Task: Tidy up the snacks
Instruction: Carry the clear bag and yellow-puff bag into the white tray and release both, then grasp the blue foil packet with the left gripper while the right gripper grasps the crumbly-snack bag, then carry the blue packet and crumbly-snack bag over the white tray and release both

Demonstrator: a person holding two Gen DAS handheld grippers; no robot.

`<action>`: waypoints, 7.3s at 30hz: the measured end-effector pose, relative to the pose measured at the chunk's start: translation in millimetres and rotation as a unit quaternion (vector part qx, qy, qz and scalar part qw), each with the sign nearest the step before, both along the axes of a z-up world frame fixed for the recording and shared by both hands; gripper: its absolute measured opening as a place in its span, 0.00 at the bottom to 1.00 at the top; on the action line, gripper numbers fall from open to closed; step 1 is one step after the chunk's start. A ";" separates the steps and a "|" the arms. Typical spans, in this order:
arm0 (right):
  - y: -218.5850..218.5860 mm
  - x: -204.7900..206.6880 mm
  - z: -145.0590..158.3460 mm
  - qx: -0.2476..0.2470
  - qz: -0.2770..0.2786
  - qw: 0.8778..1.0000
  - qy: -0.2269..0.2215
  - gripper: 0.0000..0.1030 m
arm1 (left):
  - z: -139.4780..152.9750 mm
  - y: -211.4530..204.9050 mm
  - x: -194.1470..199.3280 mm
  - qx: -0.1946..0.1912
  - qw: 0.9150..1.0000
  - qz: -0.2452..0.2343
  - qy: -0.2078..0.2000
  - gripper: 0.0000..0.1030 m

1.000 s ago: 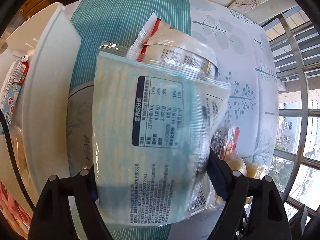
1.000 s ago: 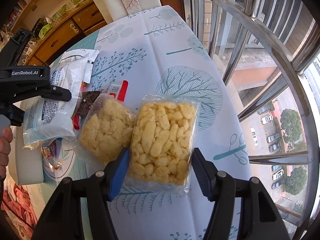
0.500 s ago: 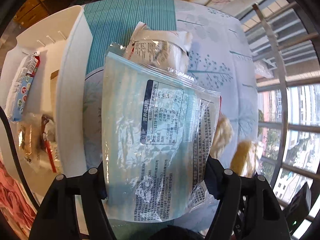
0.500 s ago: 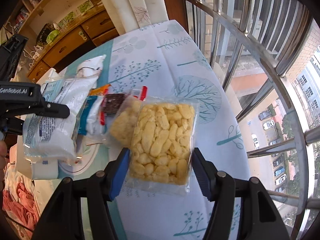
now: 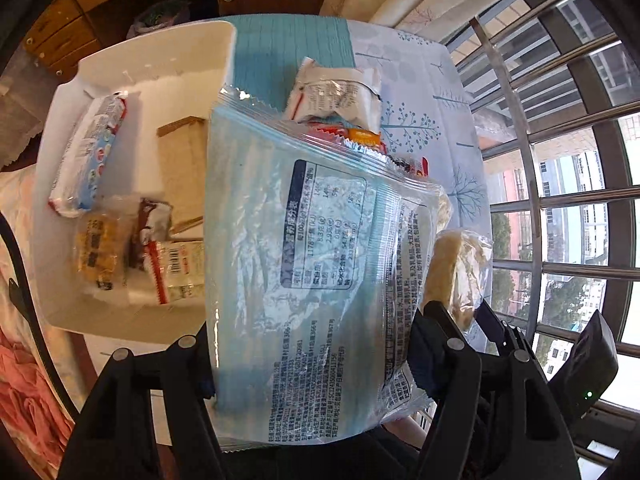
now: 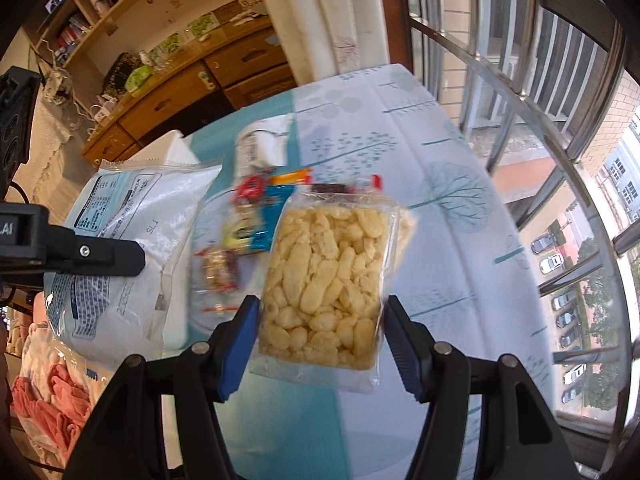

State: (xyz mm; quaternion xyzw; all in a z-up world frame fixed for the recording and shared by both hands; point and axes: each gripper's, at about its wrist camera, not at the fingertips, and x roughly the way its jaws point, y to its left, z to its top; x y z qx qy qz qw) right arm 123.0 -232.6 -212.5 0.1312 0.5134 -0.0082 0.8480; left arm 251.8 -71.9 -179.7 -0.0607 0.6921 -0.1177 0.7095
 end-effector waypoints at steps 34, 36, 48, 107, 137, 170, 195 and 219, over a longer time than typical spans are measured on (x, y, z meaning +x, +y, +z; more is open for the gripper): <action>215.2 16.1 29.0 0.039 0.108 0.985 -0.132 0.61 | 25.8 243.9 -26.2 -0.024 0.976 0.096 -0.193 0.68; 215.6 17.4 29.4 0.031 0.103 0.985 -0.135 0.62 | 23.9 243.8 -24.8 -0.019 0.976 0.100 -0.194 0.73; 185.2 14.3 32.6 0.036 0.053 0.990 -0.125 0.81 | 39.2 220.8 -29.6 -0.028 0.970 0.076 -0.231 0.89; -98.3 85.2 -96.1 0.171 -0.065 0.975 0.123 0.69 | -120.4 -117.5 3.6 0.077 0.952 -0.031 -0.296 0.63; -95.0 101.2 -105.7 0.153 -0.005 0.974 0.167 0.55 | -119.3 -137.3 8.0 0.104 0.957 -0.049 -0.264 0.24; -19.6 -1.6 -62.3 0.187 -0.062 0.951 0.239 0.51 | -8.5 -1.1 -91.3 0.017 0.951 -0.054 -0.303 0.24; 163.3 7.5 10.0 0.185 0.009 0.977 0.102 0.51 | 44.5 176.7 -91.8 0.051 0.933 -0.037 -0.354 0.24; 204.4 32.6 34.5 0.153 0.043 0.987 -0.002 0.61 | 40.1 213.9 -46.8 0.025 0.957 0.030 -0.286 0.72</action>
